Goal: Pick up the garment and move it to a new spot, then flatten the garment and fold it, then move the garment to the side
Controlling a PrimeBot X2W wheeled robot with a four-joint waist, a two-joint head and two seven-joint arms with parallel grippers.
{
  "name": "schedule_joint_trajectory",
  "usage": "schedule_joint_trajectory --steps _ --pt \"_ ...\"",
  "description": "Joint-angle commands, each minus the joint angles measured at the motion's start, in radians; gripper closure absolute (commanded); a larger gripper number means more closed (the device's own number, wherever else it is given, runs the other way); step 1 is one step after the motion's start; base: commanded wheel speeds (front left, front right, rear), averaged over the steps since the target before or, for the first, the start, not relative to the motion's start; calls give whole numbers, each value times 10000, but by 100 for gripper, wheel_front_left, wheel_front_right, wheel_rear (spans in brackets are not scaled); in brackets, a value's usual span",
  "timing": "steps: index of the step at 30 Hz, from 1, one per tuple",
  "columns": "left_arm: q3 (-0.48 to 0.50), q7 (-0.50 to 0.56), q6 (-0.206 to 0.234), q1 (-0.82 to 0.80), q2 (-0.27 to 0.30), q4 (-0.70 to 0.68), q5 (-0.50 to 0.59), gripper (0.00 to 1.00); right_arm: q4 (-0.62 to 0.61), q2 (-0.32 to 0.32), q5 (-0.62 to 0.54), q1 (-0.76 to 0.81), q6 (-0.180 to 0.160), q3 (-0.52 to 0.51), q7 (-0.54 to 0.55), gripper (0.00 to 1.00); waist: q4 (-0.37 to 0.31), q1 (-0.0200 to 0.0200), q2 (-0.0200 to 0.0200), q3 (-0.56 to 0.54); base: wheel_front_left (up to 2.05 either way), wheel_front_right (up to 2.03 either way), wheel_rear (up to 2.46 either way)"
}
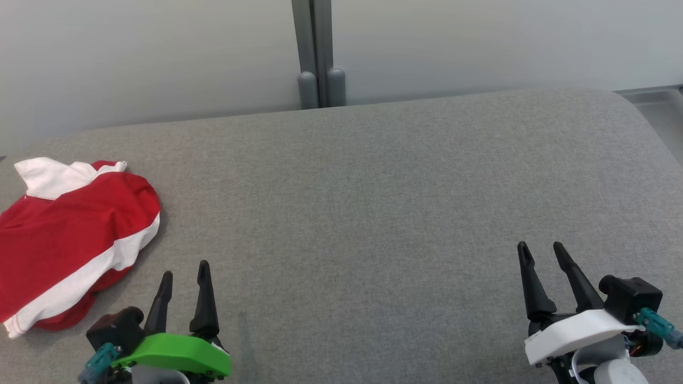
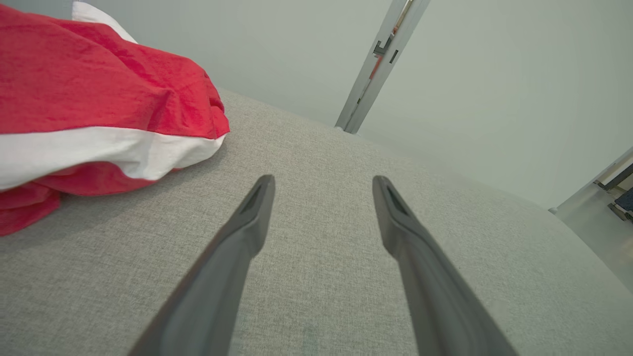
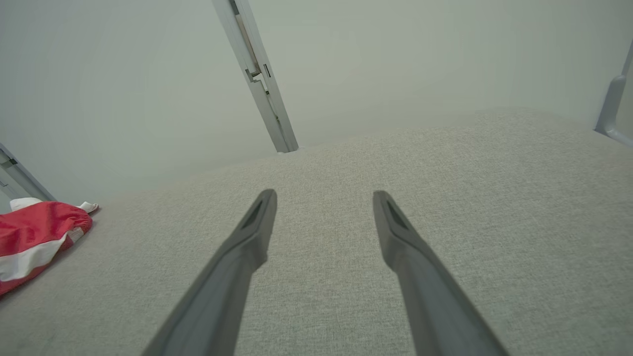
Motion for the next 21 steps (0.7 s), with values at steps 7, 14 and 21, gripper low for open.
schedule_joint_trajectory --steps 7,14,21 --pt "-116 -229 -64 40 84 232 617 0 18 -66 -748 130 4 -52 -242 0 5 0 0 -20 0 0 0" --pt "-183 -358 -79 84 91 397 1011 0 66 -73 -1331 196 5 -48 -382 0 8 0 0 -49 0 0 0" --pt "-247 -503 -64 169 97 543 1343 0 98 -80 -1888 303 5 -62 -524 0 33 0 0 -59 0 0 0"
